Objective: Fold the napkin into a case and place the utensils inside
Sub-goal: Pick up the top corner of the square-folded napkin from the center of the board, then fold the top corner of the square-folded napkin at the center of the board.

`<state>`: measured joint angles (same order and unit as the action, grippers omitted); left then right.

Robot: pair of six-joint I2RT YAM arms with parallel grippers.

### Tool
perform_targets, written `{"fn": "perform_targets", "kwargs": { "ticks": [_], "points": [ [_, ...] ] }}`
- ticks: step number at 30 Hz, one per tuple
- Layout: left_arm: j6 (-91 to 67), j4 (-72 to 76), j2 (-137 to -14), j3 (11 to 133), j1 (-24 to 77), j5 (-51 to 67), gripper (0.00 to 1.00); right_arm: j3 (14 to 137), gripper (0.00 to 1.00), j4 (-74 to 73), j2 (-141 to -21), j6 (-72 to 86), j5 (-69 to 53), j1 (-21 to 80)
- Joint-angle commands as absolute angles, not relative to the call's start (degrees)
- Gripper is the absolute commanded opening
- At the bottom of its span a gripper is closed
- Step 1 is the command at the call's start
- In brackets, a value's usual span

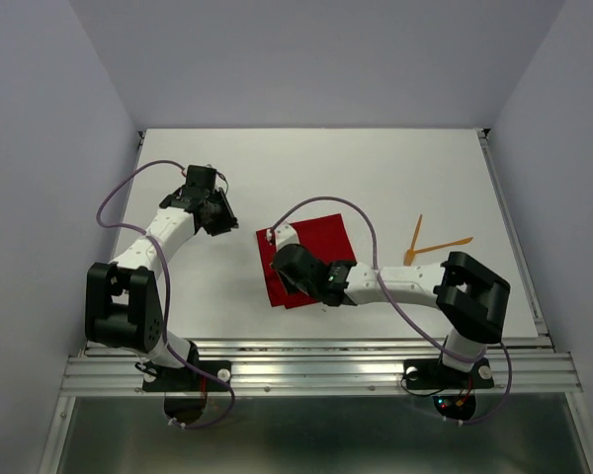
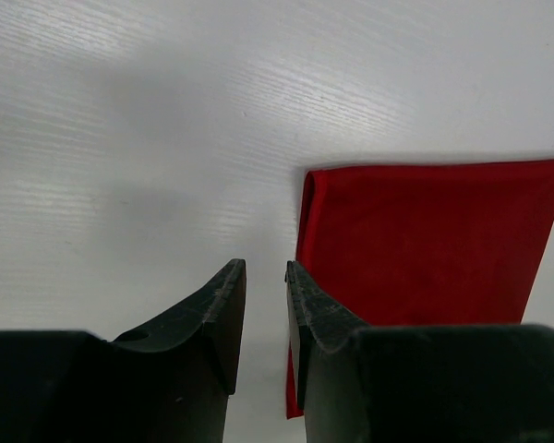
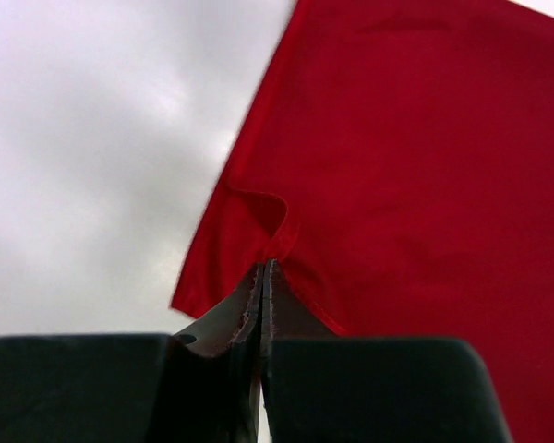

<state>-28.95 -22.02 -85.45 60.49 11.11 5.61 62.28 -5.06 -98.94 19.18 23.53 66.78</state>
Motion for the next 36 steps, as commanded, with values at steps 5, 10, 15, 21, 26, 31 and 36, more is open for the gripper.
{"fn": "perform_targets", "kwargs": {
  "ticks": [5,10,15,21,26,31,36],
  "points": [
    [-27.9,-20.9,-85.4,60.2,11.0,6.7,0.35,61.7,0.01,3.0,-98.0,18.2,18.7,59.3],
    [-28.1,-20.7,-85.4,60.1,11.0,7.1,0.35,62.7,0.01,5.1,-100.1,18.3,17.5,54.9],
    [-27.9,-20.4,-85.4,59.9,11.1,7.6,0.35,63.5,0.01,7.0,-102.5,19.5,16.0,50.7],
    [-28.0,-20.4,-85.7,59.8,11.5,7.7,0.35,64.4,0.01,8.4,-104.6,20.8,15.3,46.1],
    [-27.9,-20.6,-85.6,59.9,11.7,7.5,0.35,63.9,0.01,9.8,-104.5,22.4,14.7,42.7],
    [-27.9,-20.6,-85.9,60.0,12.0,7.7,0.35,64.4,0.01,10.4,-105.1,23.0,14.6,40.5],
    [-28.0,-20.5,-85.9,60.0,12.3,7.6,0.35,65.6,0.01,10.5,-106.7,23.3,14.0,39.3]
  ]
}}
